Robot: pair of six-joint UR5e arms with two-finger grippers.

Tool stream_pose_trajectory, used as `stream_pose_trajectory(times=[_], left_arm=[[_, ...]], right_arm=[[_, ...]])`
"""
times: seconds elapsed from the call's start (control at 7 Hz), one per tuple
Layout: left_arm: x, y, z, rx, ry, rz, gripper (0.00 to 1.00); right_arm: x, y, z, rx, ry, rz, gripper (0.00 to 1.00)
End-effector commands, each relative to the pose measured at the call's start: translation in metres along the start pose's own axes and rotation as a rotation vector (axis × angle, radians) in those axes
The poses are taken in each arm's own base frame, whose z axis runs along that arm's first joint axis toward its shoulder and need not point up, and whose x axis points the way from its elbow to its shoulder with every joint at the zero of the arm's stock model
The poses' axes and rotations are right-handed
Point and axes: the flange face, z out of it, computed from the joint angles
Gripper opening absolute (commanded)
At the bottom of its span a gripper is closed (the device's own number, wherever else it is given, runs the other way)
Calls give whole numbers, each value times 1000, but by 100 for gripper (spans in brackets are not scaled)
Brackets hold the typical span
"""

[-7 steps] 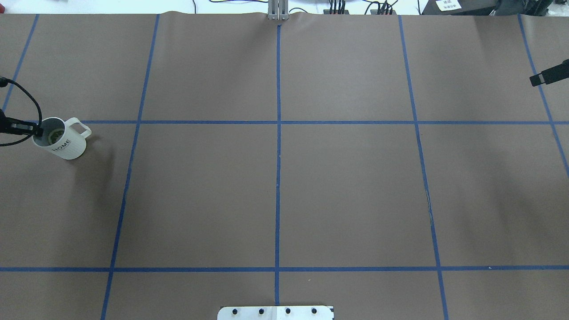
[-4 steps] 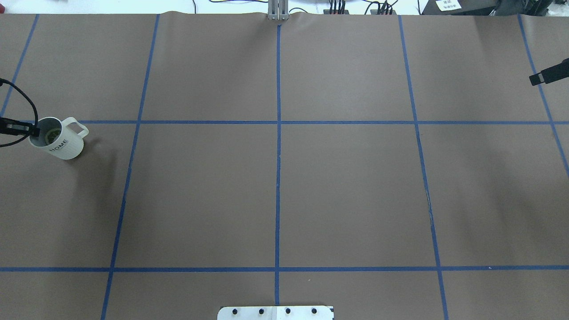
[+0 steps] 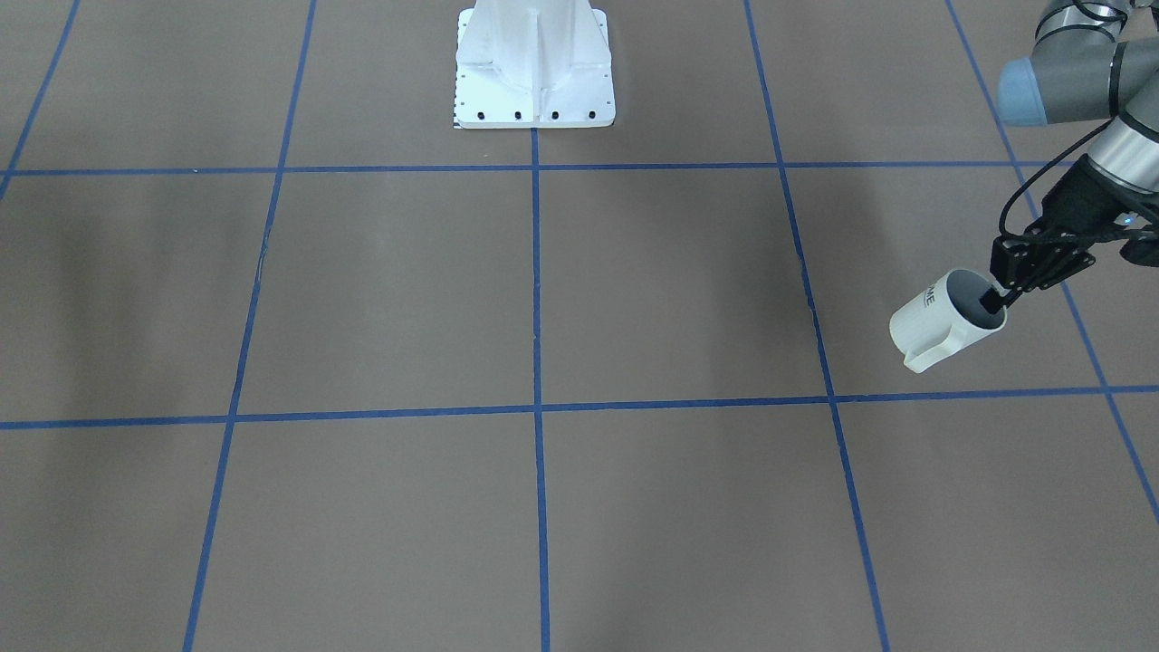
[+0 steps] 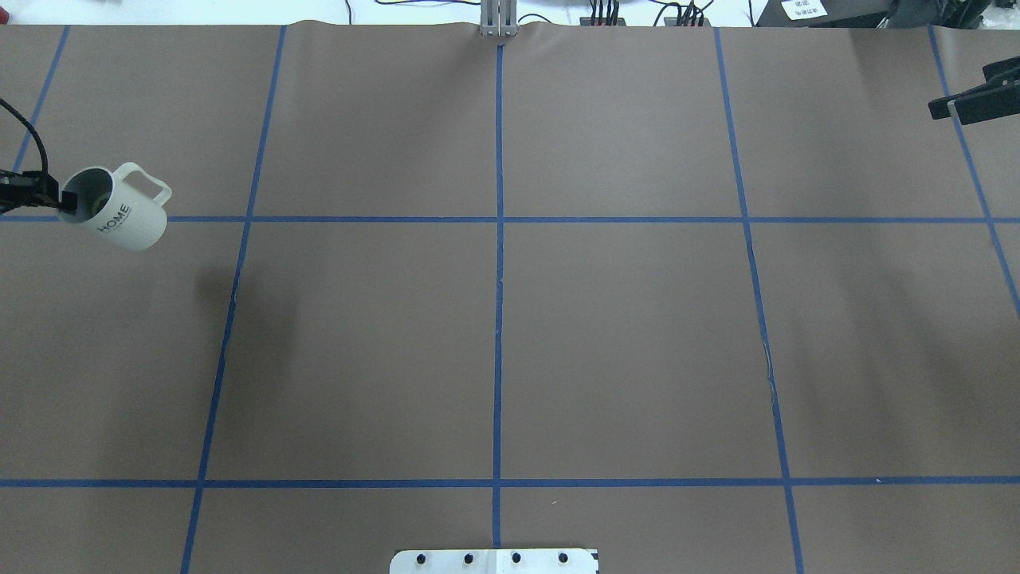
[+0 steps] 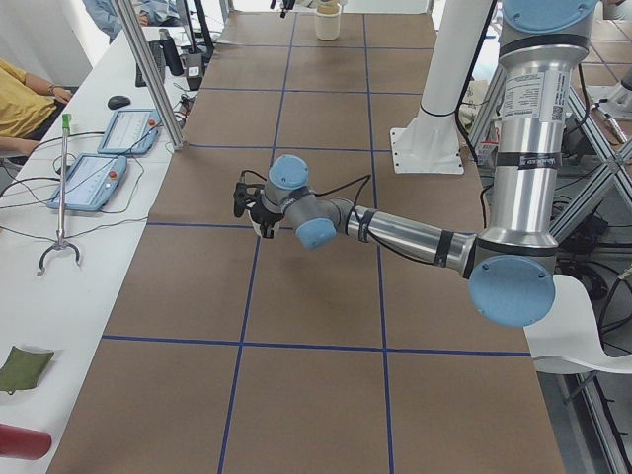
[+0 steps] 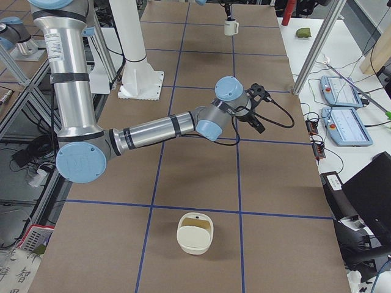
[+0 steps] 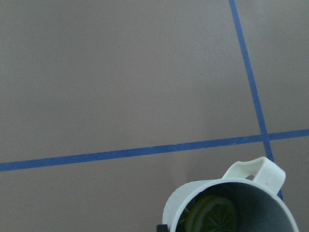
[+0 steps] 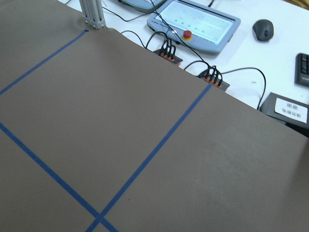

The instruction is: Left arm hands cup to right arm to dump lemon

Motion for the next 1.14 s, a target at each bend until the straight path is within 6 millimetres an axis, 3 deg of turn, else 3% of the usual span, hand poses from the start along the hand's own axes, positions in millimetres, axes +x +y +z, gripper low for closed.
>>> stream_pose_trajectory(times=[0.0,0.14,0.43,0.57,0.86,1.0], left_arm=[[95,-23,-27,25,77,-264,0],[129,-30,-37,26,76,-333,0],[211,-50,-48,11,87,-501,0],[245,-53,-50,-5,58,-556,0],[312,-39,-29,-40,59,-681,0],[343,-23,-5,-30,56,-688,0]], right_arm=[[-36,-37,26,84,8,-103,95],[-72,-63,51,126,28,-156,95],[-181,-113,109,239,67,-250,95],[-227,-128,127,305,117,-268,95],[-306,-144,145,416,187,-275,99],[-336,-151,145,456,197,-272,99]])
